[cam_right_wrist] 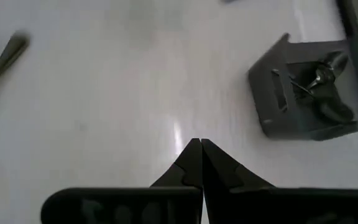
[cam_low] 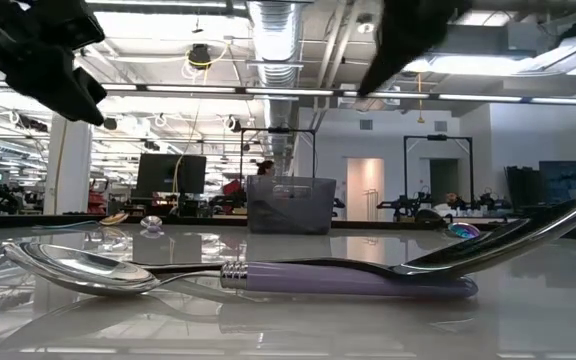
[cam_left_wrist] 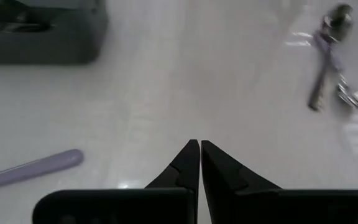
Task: Sort silverware by color (type)
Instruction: Put the blue spoon into the white bin
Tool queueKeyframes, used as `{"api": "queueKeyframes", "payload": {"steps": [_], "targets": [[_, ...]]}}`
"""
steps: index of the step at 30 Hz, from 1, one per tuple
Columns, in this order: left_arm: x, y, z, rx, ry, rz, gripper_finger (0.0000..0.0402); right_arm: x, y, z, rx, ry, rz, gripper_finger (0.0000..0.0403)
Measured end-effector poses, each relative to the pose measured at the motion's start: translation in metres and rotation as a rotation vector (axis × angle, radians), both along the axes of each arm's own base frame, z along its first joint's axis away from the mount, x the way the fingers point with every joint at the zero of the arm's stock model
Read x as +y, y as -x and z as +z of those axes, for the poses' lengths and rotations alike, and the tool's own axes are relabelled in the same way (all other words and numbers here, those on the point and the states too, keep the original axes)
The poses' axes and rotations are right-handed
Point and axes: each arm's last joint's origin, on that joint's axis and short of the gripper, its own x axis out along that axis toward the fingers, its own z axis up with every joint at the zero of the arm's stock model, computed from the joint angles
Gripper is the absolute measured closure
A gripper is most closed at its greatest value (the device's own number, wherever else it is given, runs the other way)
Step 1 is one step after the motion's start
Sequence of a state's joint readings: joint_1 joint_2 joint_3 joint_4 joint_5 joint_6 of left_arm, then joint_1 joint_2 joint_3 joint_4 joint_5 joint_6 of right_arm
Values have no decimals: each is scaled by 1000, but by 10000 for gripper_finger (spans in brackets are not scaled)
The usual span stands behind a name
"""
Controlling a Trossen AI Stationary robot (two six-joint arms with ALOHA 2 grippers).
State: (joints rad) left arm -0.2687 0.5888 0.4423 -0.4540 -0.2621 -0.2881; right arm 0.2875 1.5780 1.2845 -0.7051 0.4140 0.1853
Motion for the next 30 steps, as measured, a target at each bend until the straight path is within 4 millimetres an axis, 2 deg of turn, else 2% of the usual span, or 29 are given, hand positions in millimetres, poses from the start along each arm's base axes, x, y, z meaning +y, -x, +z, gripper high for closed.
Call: {"api": "queueKeyframes", "payload": {"steps": [6,9,11,14,17,20,22,30], "targets": [[4,-6,7,-116,-61,164,401,-21,28,-56,-405,-97,-76,382],[5,-20,10,-207,-136,196,401,-27,37,-79,-515,-126,-91,381],[9,-34,9,-247,-189,182,401,-30,39,-84,-581,-144,-97,379],[29,-55,-1,-189,-205,207,401,-31,42,-89,-589,-167,-116,375],[66,-65,-9,-37,-158,417,401,-28,42,-89,-596,-191,-121,374],[102,-60,-15,108,-86,621,401,-22,44,-89,-589,-195,-96,374],[119,-54,-15,165,-51,700,401,-17,45,-90,-578,-195,-76,375],[160,-19,-24,340,-10,983,397,-2,51,-93,-532,-171,2,374]]}}
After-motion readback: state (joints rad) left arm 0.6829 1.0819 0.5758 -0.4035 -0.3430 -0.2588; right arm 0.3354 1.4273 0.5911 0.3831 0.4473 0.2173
